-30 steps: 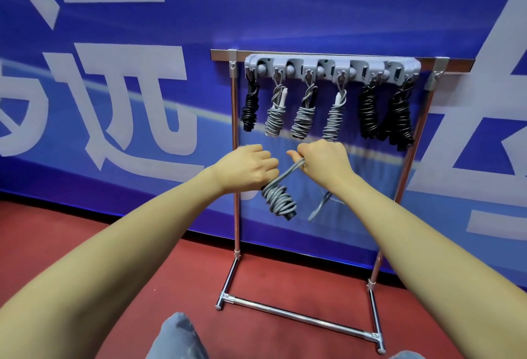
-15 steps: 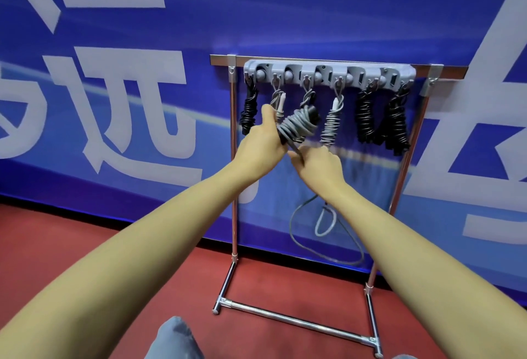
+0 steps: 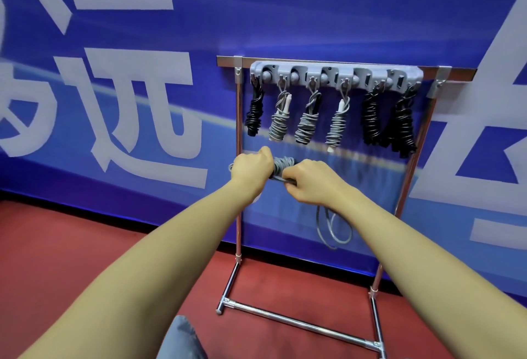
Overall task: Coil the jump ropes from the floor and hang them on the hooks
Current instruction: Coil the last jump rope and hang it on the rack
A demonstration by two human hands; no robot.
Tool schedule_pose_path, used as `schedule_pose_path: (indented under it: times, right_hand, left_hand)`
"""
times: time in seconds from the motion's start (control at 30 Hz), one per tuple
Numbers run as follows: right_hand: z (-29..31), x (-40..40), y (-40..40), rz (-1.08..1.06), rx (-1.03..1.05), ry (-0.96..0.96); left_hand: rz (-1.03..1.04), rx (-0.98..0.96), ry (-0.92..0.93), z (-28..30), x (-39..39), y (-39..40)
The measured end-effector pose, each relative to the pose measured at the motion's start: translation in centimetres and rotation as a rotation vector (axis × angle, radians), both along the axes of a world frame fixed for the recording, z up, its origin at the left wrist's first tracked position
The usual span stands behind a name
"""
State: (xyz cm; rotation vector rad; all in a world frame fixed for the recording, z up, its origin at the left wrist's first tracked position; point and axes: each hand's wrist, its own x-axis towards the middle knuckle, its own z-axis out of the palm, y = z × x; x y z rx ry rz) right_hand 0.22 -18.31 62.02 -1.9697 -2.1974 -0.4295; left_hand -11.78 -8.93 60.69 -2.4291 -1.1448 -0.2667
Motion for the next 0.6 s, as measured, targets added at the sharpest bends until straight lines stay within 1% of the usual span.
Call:
schedule_pose_path:
  times: [0.07,0.1,0.2,0.27,0.33,0.47,0.5,0.53,0.6]
  right_hand:
    - [0.0,0.0,0.1,-0.028,0.016,-0.117]
    - [0.0,0.0,0.1,-0.055,0.024,-0.136]
    - [-0.9,0.0,0.2,-0.146,0.059,-0.141]
    - [-1.5,0.1,0.4,-0.156,0.051,-0.102]
    - [-1.6,0.0,0.6,-0.130,0.032,-0.086]
    - [-1.4,0.3,0.8,-0.102,0.062,-0.053]
    - [-1.3,0.3,0.7,-0.100,0.065,-0.057]
    - [-1.3,0.3,0.6,-0.101,0.064,-0.074]
    - [-0.9,0.1,0.6,-0.110,0.020,-0.097]
  left_hand:
    - [-0.006,0.002,0.083,-0.1,-0.2,0.1]
    - [-0.018,0.004,0.131,-0.1,-0.2,0.1]
    - [-0.078,0.062,0.265,-0.1,-0.3,0.1]
    - [-0.134,0.125,0.320,0.4,-0.4,0.2]
    - [-0.127,0.170,0.300,0.9,-0.8,0.5]
    - [-0.086,0.321,0.146,1.6,-1.8,0.6]
    - [-0.106,0.363,0.132,1.4,-2.1,1.1]
    - [-0.142,0.351,0.139,1.0,-2.5,1.8]
    - [-0.256,0.369,0.193,0.3,-3.1,2.2]
